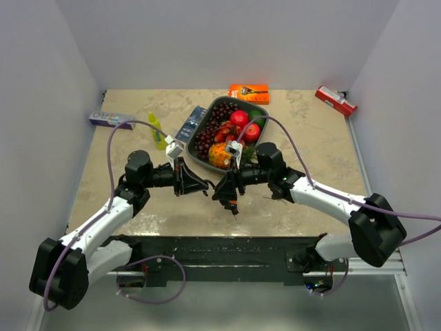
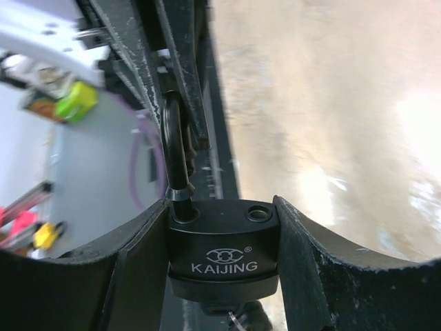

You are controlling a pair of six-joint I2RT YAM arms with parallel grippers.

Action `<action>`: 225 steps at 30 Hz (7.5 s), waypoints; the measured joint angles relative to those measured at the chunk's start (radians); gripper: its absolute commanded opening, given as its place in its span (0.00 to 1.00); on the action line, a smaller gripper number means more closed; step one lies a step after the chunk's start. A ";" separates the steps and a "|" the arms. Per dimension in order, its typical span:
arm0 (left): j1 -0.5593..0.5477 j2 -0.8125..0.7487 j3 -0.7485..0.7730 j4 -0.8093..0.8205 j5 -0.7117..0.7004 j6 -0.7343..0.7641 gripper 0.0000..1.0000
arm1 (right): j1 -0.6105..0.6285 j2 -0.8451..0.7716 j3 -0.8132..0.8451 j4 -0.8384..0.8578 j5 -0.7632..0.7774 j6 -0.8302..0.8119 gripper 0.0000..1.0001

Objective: Unlock with the key

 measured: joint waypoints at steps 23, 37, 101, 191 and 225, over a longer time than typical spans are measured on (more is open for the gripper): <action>-0.142 0.521 0.464 -0.251 -0.365 0.122 0.63 | -0.006 -0.066 -0.003 -0.239 0.931 0.005 0.00; -0.156 0.546 0.576 -0.385 -0.593 0.250 0.95 | -0.276 0.024 -0.063 -0.188 1.024 0.063 0.00; -0.156 0.111 0.444 -0.550 -0.891 0.338 0.99 | -0.602 0.548 0.623 -0.632 1.169 -0.245 0.85; -0.156 0.002 0.337 -0.595 -0.987 0.338 0.99 | -0.152 0.187 0.142 -0.852 1.145 0.071 0.64; -0.156 0.049 0.337 -0.591 -0.914 0.330 0.99 | -0.099 0.094 0.022 -0.645 0.994 0.073 0.00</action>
